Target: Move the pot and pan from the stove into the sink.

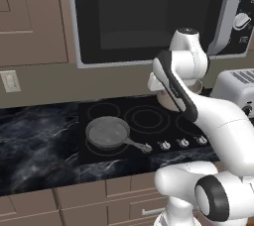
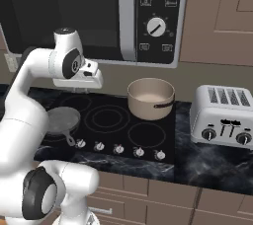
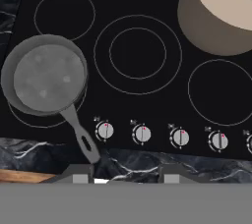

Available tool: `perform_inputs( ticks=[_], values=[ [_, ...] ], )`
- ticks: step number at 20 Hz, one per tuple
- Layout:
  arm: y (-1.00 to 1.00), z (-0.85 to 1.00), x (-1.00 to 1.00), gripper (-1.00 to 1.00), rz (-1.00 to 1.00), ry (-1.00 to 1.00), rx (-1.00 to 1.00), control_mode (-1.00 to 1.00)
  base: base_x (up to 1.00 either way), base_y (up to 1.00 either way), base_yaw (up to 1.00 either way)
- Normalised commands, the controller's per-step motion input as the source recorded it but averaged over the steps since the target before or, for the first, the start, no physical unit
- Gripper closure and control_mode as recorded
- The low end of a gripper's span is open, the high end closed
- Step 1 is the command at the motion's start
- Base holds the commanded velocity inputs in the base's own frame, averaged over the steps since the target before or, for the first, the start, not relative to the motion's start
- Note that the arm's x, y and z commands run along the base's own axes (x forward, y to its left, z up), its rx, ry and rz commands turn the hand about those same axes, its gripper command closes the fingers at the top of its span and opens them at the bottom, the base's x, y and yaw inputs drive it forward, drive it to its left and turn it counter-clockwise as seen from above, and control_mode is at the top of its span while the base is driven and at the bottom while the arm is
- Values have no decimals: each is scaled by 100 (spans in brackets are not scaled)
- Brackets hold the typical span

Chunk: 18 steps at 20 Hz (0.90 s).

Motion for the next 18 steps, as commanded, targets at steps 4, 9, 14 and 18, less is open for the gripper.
perform_inputs(
  ticks=[4, 9, 14, 18],
  values=[
    [0, 0, -10, -100, 0, 0, 0, -100, 0, 0, 0],
    [1, 0, -27, -100, 1, -3, 0, -100, 0, 0, 0],
    [4, 0, -36, -100, 1, -6, 2, -100, 0, 0, 0],
    [7, 0, -39, -100, 1, -6, 1, -100, 0, 0, 0]
  ],
)
